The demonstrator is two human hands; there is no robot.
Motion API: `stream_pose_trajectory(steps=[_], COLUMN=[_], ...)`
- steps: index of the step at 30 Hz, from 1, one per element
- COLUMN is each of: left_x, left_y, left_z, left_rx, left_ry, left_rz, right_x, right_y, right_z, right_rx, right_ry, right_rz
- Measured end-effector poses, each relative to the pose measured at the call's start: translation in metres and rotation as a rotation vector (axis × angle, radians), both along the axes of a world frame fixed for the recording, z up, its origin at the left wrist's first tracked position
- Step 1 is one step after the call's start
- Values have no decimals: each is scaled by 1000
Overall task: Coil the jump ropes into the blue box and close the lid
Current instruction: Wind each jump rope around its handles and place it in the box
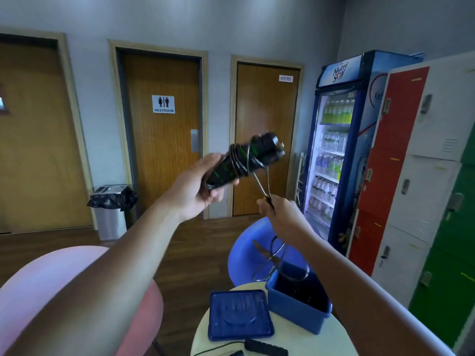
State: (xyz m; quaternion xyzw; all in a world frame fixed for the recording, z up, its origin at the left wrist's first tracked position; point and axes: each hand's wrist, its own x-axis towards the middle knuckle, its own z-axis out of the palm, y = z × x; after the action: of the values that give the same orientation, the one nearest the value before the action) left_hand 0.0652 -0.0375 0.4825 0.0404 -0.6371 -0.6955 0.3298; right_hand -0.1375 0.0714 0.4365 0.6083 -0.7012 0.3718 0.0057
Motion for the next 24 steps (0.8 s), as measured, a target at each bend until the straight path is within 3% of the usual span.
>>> stream_pose_trajectory(steps=[3, 5, 7, 8, 10, 11, 12, 14, 17, 19, 21, 24], left_x=[-22, -29, -27, -26, -27, -28, -28, -24, -10, -9, -16, -32], left_y=[-6, -10, -19, -22, -24, -23, -20, -19, -15, -11, -3, 6], left_z=[4, 0, -11, -17, -27, -28, -23, -7, 11, 10, 1, -10], left_rx=[236, 142, -421, -778, -1292, -1399, -1394, -1162, -637, -381, -246, -20], left_ry=[61, -35, -377, -588, -943, -1050, -1106, -1075, -733, -473, -262, -16], left_rz=[346, 706, 1036, 1057, 868, 722, 560, 224, -81, -158, -176, -35], right_x=[9, 8, 7, 7, 3, 0, -4, -14, -30, -28, -17, -7], right_y=[-9, -10, -8, -7, -4, -2, 0, 4, 11, 13, 6, -6], right_z=[-4, -9, -13, -14, -12, -10, -8, -4, 1, 0, -2, -5], right_rx=[53, 131, 165, 162, 147, 127, 89, -1, -51, -105, -106, -96], right_ry=[4, 56, 114, 151, 284, 385, 489, 593, 355, 82, -190, -161], right_rz=[9, 11, -2, -19, -57, -73, -91, -106, 34, 138, 109, 14])
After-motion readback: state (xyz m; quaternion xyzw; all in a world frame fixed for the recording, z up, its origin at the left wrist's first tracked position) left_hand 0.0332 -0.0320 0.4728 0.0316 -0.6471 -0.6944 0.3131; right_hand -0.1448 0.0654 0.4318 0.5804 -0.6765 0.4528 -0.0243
